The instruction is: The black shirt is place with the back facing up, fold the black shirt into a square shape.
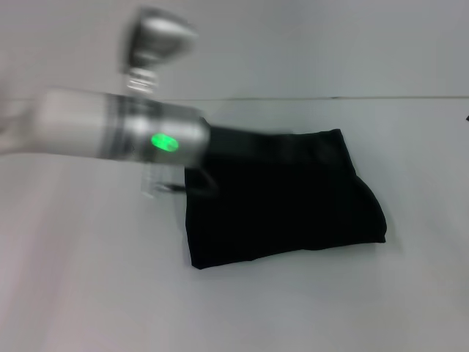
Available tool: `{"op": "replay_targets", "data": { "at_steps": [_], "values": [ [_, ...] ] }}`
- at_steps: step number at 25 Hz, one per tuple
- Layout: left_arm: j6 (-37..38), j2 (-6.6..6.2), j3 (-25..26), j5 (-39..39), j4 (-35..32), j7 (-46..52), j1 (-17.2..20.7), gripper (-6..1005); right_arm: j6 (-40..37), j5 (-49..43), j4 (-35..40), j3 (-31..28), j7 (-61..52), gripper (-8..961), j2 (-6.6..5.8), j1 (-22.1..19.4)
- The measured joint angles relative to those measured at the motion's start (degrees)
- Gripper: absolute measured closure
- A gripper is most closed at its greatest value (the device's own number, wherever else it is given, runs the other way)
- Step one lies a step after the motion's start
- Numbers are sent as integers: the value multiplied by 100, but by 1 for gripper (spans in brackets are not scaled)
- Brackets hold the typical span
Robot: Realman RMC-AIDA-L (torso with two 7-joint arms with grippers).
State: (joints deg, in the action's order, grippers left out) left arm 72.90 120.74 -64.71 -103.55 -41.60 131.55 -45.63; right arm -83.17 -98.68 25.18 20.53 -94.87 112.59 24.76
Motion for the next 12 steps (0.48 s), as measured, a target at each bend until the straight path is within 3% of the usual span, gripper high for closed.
{"op": "replay_targets", "data": {
  "at_steps": [2,4,8,12],
  "values": [
    [312,-105,938,3,-17,171,245,489,29,-168,31,56,-316,28,-76,64],
    [454,-269,1560,-62,5,551,448,411,82,-435,119,141,-782,27,-161,159],
    [734,-467,2183,-505,-6,1152,683,253,247,-1370,514,498,-2131,27,-329,541],
    [1112,-544,2728,-1171,-36,1352,709,186,324,-2445,935,786,-3112,27,-350,1078]
  ]
}}
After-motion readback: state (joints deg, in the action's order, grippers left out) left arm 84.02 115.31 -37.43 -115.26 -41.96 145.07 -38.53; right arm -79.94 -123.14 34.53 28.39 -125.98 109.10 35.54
